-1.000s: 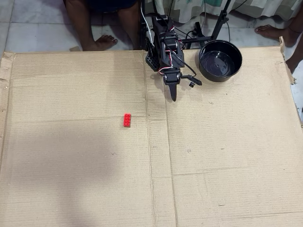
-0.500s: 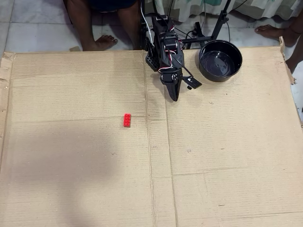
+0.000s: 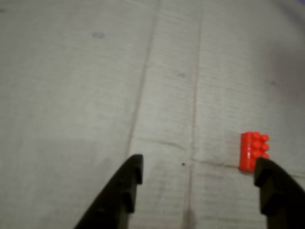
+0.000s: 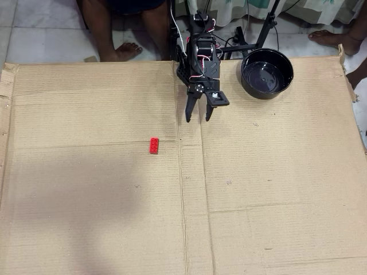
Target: Grasp a lego block and put it in the bin.
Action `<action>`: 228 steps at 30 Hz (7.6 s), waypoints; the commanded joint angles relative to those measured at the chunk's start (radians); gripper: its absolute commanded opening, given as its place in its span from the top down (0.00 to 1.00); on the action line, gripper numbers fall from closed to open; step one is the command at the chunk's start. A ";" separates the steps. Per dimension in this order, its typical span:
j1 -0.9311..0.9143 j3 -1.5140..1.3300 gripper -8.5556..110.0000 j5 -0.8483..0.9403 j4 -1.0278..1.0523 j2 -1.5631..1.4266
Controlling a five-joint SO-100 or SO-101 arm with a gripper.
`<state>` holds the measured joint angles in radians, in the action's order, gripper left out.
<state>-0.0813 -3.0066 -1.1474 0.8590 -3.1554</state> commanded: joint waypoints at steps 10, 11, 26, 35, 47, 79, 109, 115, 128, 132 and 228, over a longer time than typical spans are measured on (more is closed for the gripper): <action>-0.161 0.247 0.70 -0.144 -0.410 0.588; -0.178 0.279 0.70 -0.152 -0.417 0.632; -0.420 0.531 0.70 -0.158 -0.423 1.054; -0.433 0.529 0.70 -0.161 -0.423 1.123; -0.433 0.531 0.70 -0.161 -0.607 1.282; -0.454 0.457 0.71 -0.161 -0.667 1.361; -0.443 0.589 0.87 -0.163 -0.673 1.572; -0.453 0.586 0.93 -0.163 -0.666 1.562; -0.311 0.557 0.93 -0.199 -0.653 1.336; -0.212 0.549 0.93 -0.319 -0.653 1.246; 1.264 0.029 0.72 -0.747 -0.041 -0.262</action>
<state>1.2441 -2.9759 -1.8899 0.8145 -3.4116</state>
